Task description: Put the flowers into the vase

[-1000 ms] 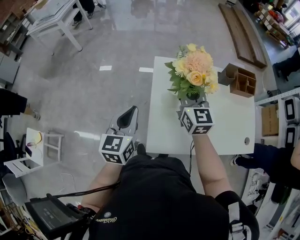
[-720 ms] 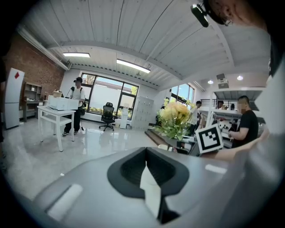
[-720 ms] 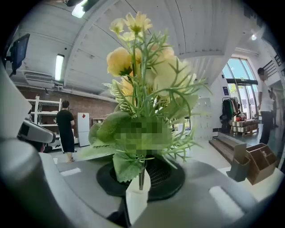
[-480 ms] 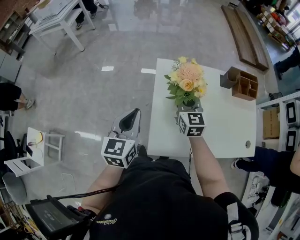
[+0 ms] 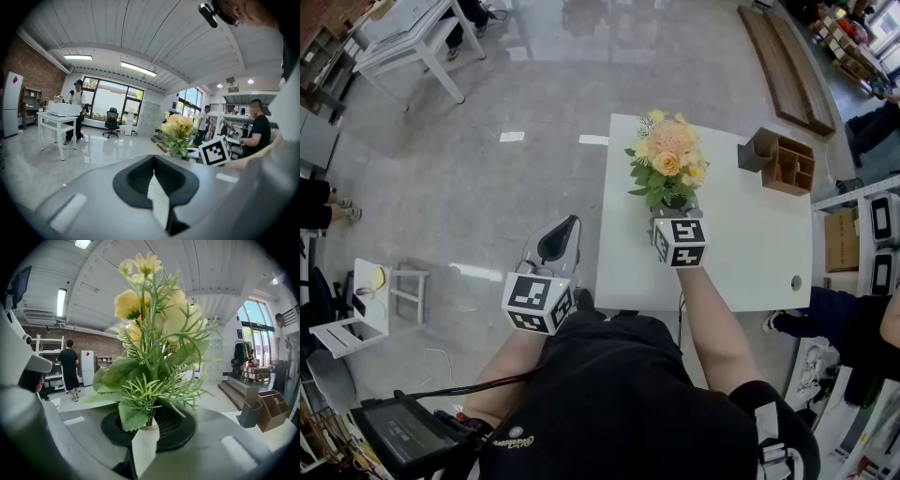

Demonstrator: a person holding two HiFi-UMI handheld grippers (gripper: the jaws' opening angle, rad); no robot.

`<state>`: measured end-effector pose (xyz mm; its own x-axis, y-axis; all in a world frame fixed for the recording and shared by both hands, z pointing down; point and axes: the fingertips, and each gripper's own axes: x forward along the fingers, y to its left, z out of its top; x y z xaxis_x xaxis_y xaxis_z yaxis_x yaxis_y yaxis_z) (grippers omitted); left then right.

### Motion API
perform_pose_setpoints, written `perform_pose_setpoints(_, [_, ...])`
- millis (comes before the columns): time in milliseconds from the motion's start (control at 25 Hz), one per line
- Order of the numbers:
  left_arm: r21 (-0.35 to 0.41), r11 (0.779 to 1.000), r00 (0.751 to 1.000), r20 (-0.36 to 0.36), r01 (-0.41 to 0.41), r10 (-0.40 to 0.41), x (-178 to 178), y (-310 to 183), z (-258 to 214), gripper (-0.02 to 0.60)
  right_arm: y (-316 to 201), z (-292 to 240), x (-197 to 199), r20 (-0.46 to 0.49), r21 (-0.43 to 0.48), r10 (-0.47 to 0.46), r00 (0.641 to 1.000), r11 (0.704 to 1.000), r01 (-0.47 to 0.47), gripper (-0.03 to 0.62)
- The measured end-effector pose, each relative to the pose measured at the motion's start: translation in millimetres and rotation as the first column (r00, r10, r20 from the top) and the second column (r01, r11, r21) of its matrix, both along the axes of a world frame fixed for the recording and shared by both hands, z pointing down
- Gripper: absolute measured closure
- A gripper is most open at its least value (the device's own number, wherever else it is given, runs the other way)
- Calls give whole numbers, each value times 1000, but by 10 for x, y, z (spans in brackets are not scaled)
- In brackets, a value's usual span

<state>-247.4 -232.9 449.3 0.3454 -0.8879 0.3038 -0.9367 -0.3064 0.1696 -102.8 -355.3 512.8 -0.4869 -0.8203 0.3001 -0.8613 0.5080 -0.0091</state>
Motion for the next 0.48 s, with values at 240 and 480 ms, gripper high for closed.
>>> perform_pose_setpoints(240, [2,1000,1000,-1,-4,4,-56,17,-21,575,3,-18,-20,-22,8,7,1000,1000,-7,516])
perform_pose_setpoints(480, [0,1000,1000,1,-6,6,-59,45,-6,575,18,-22,-4,-35,10,8,999,1000,-7,488])
